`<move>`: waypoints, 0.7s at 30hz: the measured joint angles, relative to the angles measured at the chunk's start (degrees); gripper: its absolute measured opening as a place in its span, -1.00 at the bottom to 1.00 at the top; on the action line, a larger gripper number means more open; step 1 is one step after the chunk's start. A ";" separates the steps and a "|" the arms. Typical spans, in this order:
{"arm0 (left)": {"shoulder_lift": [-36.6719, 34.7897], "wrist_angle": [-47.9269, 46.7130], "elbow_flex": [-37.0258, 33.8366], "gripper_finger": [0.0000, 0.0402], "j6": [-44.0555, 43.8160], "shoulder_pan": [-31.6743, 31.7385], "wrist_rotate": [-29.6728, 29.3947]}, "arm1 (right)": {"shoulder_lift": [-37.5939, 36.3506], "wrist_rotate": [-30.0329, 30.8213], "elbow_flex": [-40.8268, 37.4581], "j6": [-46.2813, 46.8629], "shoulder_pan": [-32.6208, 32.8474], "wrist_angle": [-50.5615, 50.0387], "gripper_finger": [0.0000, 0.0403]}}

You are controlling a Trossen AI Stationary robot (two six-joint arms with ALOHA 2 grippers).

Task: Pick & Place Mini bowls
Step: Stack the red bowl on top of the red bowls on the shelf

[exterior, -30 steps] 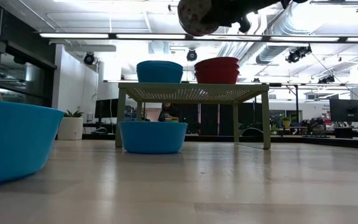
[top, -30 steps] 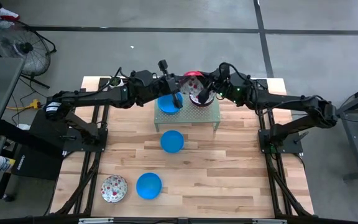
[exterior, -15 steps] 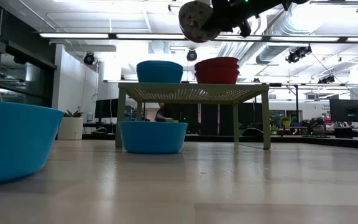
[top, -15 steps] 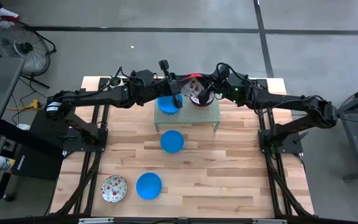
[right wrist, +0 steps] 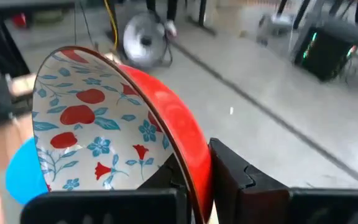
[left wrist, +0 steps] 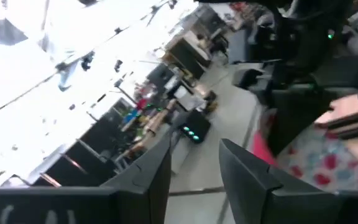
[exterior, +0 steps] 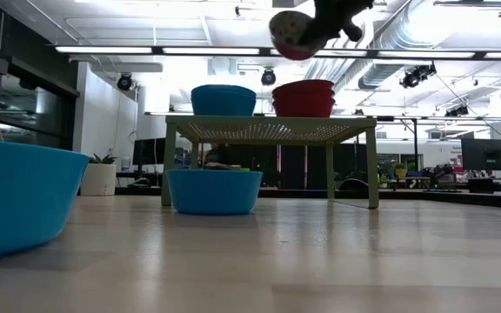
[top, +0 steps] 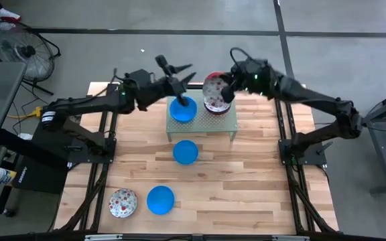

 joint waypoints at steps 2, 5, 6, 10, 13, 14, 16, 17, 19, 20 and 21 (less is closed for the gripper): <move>-1.52 -2.14 0.13 -0.35 -0.68 1.02 1.77 | 1.18 -3.14 5.16 -0.15 -2.30 -8.06 -0.88; -4.59 -9.59 -0.04 -0.35 -4.13 3.90 8.22 | 3.68 -9.98 12.90 -0.56 -6.21 -18.63 -0.88; -5.30 -11.32 0.05 -0.35 -5.41 4.91 10.55 | 4.63 -11.81 15.18 -0.80 -7.45 -21.62 -0.88; -7.82 -21.59 0.00 -0.35 -10.15 9.30 19.28 | 9.05 -17.20 24.15 -3.55 -11.24 -32.53 -0.88; -8.67 -27.20 0.00 -0.35 -12.61 10.75 23.49 | 12.85 -22.37 30.45 -4.64 -13.33 -39.77 -0.88; -8.86 -29.20 0.00 -0.35 -12.81 11.05 24.33 | 14.23 -23.94 32.31 -4.76 -13.77 -42.31 -0.88; -9.09 -32.49 -0.02 -0.35 -12.85 11.26 25.04 | 17.01 -26.62 35.92 -4.69 -14.42 -46.75 -0.88; -9.17 -33.91 -0.04 -0.35 -12.89 11.24 25.12 | 18.37 -27.87 37.42 -4.66 -14.62 -48.67 -0.88; -9.29 -35.71 -0.04 -0.35 -13.05 10.90 26.02 | 20.95 -29.38 39.80 -4.11 -14.78 -52.16 -0.88; -9.30 -36.39 -0.08 -0.35 -13.06 10.63 26.20 | 21.95 -29.58 40.59 -3.31 -14.78 -53.21 -0.88; -9.31 -36.35 -0.50 -0.35 -13.05 10.35 26.17 | 22.97 -29.65 41.22 -2.61 -14.77 -53.85 -0.88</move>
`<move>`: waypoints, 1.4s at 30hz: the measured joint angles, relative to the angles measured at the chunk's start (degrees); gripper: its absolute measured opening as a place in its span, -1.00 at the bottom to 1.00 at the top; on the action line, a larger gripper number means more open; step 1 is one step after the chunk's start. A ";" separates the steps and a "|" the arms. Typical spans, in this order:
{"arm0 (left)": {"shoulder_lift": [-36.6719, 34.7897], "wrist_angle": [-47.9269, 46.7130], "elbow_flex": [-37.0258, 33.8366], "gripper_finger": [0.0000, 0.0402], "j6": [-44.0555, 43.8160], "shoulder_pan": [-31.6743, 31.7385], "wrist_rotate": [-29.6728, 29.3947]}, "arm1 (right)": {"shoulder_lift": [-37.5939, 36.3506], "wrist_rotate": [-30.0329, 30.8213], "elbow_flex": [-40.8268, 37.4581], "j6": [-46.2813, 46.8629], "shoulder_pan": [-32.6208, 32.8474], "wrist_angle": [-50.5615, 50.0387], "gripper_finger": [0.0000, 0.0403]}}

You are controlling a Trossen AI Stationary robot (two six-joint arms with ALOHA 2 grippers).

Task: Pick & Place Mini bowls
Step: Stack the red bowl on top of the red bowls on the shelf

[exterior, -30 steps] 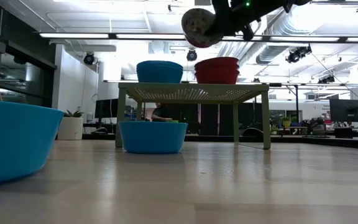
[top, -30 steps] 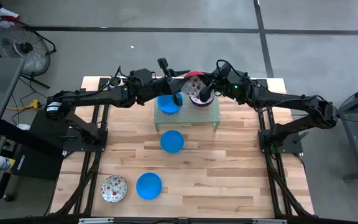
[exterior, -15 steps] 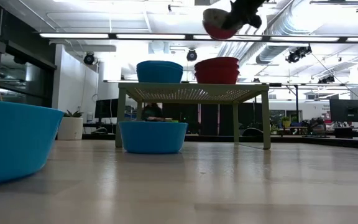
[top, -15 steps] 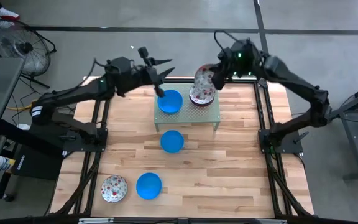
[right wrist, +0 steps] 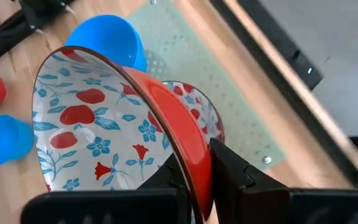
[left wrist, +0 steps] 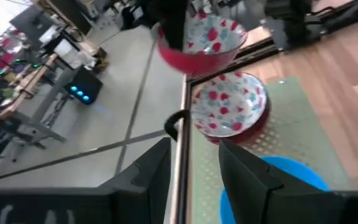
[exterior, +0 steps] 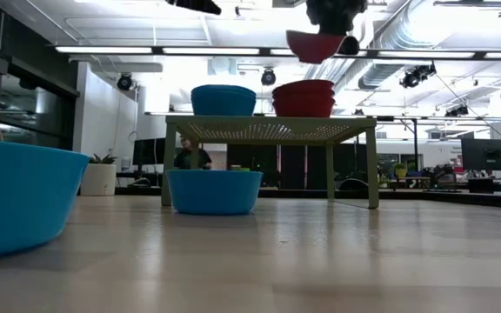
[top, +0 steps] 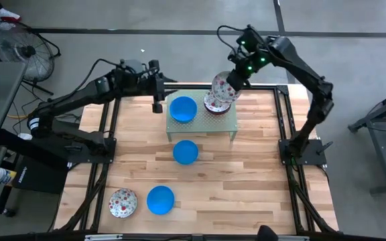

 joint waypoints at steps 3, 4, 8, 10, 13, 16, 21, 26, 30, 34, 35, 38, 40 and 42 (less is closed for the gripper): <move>-0.20 1.63 -3.15 -0.35 -0.49 -0.92 0.14 | 1.97 -1.54 -0.22 2.51 0.01 -0.45 -0.88; -0.65 2.42 -4.82 -0.35 -1.01 -1.15 0.07 | 2.54 -2.53 -0.52 3.33 0.01 -0.32 -0.88; -3.94 8.74 -11.83 -0.35 -3.16 -1.35 0.16 | 4.24 -3.74 -1.19 5.59 0.01 -0.50 -0.88; -5.70 11.51 -15.33 -0.35 -4.98 -1.32 0.65 | 4.60 -3.86 -1.19 6.63 0.01 -0.38 -0.88; -8.65 15.84 -20.17 -0.35 -7.16 -1.35 1.25 | 4.80 -4.59 -1.19 7.81 0.01 -0.36 -0.88; -11.89 17.37 -24.32 -0.35 -8.71 -1.33 1.33 | 5.12 -5.65 -1.19 8.57 -0.35 -0.69 -0.88; -15.77 19.19 -28.04 -0.35 -9.40 -1.32 1.45 | 5.94 -5.45 -1.19 10.31 0.00 -0.60 -0.88; -18.66 19.62 -29.54 -0.35 -9.42 -1.32 1.32 | 8.04 -4.29 -1.19 11.17 0.72 -0.63 -0.88; -20.54 19.50 -30.23 -0.35 -9.42 -1.32 1.21 | 8.95 -2.91 -1.19 11.58 1.02 -1.61 -0.88; -21.53 18.80 -30.96 -0.35 -9.42 -1.32 1.19 | 9.79 -0.57 -1.22 12.01 1.30 -2.21 -0.88; -21.68 19.13 -31.09 -0.35 -9.42 -1.32 1.19 | 9.77 -0.55 -1.22 12.21 1.32 -2.22 -0.88; -21.73 19.19 -31.43 -0.35 -9.84 -1.32 1.18 | 9.69 -0.70 -1.19 12.48 1.34 -2.42 -0.88; -21.68 18.88 -31.52 -0.35 -9.86 -1.32 1.19 | 9.92 -0.56 -1.19 12.51 1.35 -3.23 -0.88; -21.70 19.19 -31.52 -0.35 -10.10 -1.32 1.17 | 10.34 0.20 -1.19 12.53 1.74 -3.71 -0.88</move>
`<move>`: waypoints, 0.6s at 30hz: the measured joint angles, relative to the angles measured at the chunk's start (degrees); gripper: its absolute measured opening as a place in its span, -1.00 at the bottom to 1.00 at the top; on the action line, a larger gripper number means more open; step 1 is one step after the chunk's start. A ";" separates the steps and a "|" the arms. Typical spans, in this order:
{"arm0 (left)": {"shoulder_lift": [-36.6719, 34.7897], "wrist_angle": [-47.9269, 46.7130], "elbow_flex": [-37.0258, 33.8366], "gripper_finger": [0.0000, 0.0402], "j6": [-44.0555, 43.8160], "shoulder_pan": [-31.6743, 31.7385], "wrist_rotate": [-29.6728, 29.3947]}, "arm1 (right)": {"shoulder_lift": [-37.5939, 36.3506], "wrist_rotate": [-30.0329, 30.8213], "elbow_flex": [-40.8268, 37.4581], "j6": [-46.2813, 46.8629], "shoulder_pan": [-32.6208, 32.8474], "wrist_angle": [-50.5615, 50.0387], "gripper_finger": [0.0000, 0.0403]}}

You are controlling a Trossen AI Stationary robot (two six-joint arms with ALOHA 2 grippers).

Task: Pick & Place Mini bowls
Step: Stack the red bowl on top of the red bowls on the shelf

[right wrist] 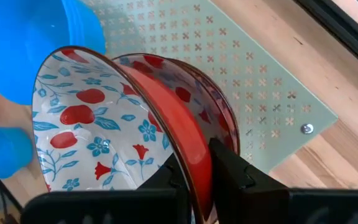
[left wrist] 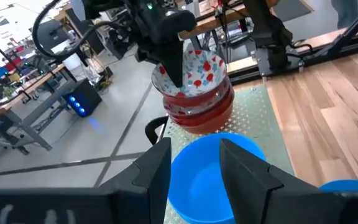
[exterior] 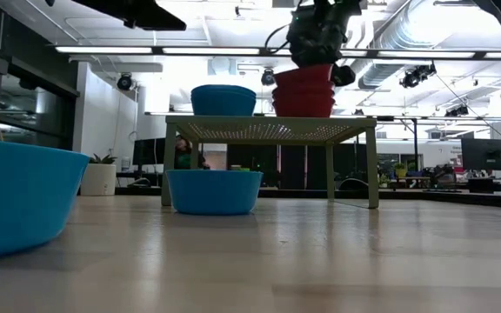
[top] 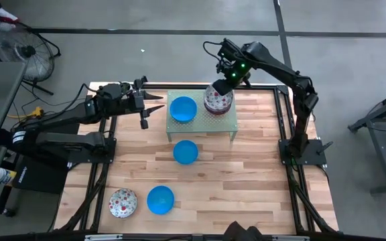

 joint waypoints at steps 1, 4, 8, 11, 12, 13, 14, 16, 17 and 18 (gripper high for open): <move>0.00 -0.04 0.00 -0.35 -0.16 0.00 0.00 | 0.02 0.34 0.00 0.00 0.13 -0.15 -0.88; 0.02 -0.09 0.00 -0.35 -0.22 0.00 0.00 | 0.31 0.45 0.00 0.62 0.66 -0.31 -0.88; 0.02 -0.09 0.00 -0.35 -0.49 0.00 0.00 | 0.74 0.91 0.00 1.40 0.88 -0.89 -0.88; 0.02 -0.09 0.00 -0.35 -0.61 0.00 0.00 | 0.76 1.59 0.00 1.66 1.05 -0.88 -0.88; 0.02 -0.09 0.00 -0.35 -0.64 0.00 0.00 | 0.76 1.77 0.00 1.68 1.05 -0.90 -0.88; 0.02 -0.11 0.00 -0.35 -0.66 0.00 0.00 | 0.76 1.90 0.00 1.73 1.05 -0.88 -0.88; 0.02 -0.11 0.00 -0.35 -0.73 0.00 0.00 | 0.76 1.92 0.00 1.73 1.05 -0.87 -0.88; 0.02 -0.11 0.00 -0.35 -0.97 0.00 0.04 | 0.76 1.92 0.00 1.82 1.07 -0.97 -0.85; 0.02 -0.11 0.00 -0.35 -1.22 0.00 0.06 | 0.77 1.92 0.00 1.92 1.07 -1.15 -0.82; 0.02 -0.13 0.00 -0.35 -1.27 0.00 0.08 | 0.76 1.95 0.00 1.92 1.07 -1.34 -0.80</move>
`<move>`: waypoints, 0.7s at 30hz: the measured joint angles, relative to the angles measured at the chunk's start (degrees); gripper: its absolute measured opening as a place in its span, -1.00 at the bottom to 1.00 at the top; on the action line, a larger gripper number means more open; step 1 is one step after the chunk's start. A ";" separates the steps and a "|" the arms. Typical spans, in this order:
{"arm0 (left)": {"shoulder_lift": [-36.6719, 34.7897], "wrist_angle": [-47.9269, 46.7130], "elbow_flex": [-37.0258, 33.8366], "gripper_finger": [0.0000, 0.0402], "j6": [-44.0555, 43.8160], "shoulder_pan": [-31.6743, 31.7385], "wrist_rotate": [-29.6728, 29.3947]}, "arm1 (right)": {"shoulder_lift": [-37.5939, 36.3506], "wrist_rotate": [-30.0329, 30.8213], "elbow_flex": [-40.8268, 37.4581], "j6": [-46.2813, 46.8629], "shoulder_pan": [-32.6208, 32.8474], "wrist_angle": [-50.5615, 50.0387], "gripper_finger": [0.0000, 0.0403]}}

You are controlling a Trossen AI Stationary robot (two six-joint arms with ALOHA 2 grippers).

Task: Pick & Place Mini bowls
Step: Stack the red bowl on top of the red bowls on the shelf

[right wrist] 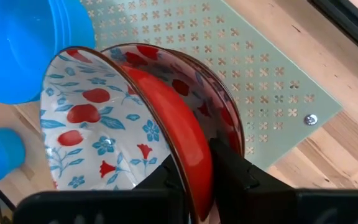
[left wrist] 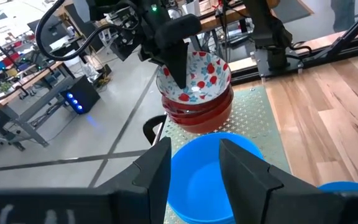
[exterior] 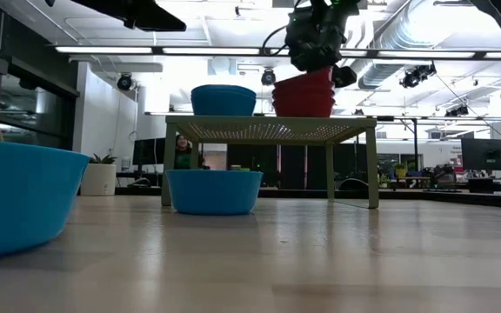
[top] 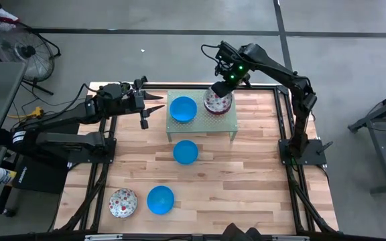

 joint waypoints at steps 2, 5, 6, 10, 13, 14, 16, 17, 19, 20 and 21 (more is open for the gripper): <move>0.00 -0.02 0.00 -0.35 0.00 0.00 0.00 | 0.00 0.11 0.00 -0.10 -0.02 -0.10 -0.77; 0.02 -0.10 0.00 -0.35 -0.02 0.00 0.03 | 0.00 0.13 0.00 -0.17 0.02 -0.08 -0.79; 0.02 -0.12 0.00 -0.35 0.00 0.00 0.03 | 0.00 0.11 0.00 -0.23 0.04 -0.08 -0.80; 0.02 -0.12 0.02 -0.35 -0.02 0.00 0.11 | 0.00 0.11 0.00 -0.37 0.04 -0.08 -0.84; 0.02 -0.12 0.02 -0.35 -0.02 0.00 0.14 | 0.02 0.11 0.00 -0.21 0.04 -0.06 -0.80; 0.02 -0.11 0.02 -0.35 -0.02 0.00 0.14 | 0.00 0.14 0.00 -0.11 0.04 -0.02 -0.77; 0.02 -0.10 0.02 -0.35 -0.04 0.00 0.12 | 0.00 0.27 0.00 -0.14 0.04 0.09 -0.69; 0.02 -0.10 0.02 -0.35 -0.04 0.00 0.14 | 0.01 0.22 0.00 -0.20 0.04 0.09 -0.65; 0.02 -0.10 0.02 -0.35 -0.04 0.00 0.12 | 0.00 0.24 0.00 -0.35 0.04 0.12 -0.56; 0.02 -0.10 0.02 -0.35 -0.04 0.00 0.12 | 0.00 0.24 0.00 -0.43 0.04 0.12 -0.52; 0.02 -0.10 0.02 -0.35 -0.04 0.00 0.12 | 0.00 0.24 0.00 -0.57 0.07 0.12 -0.48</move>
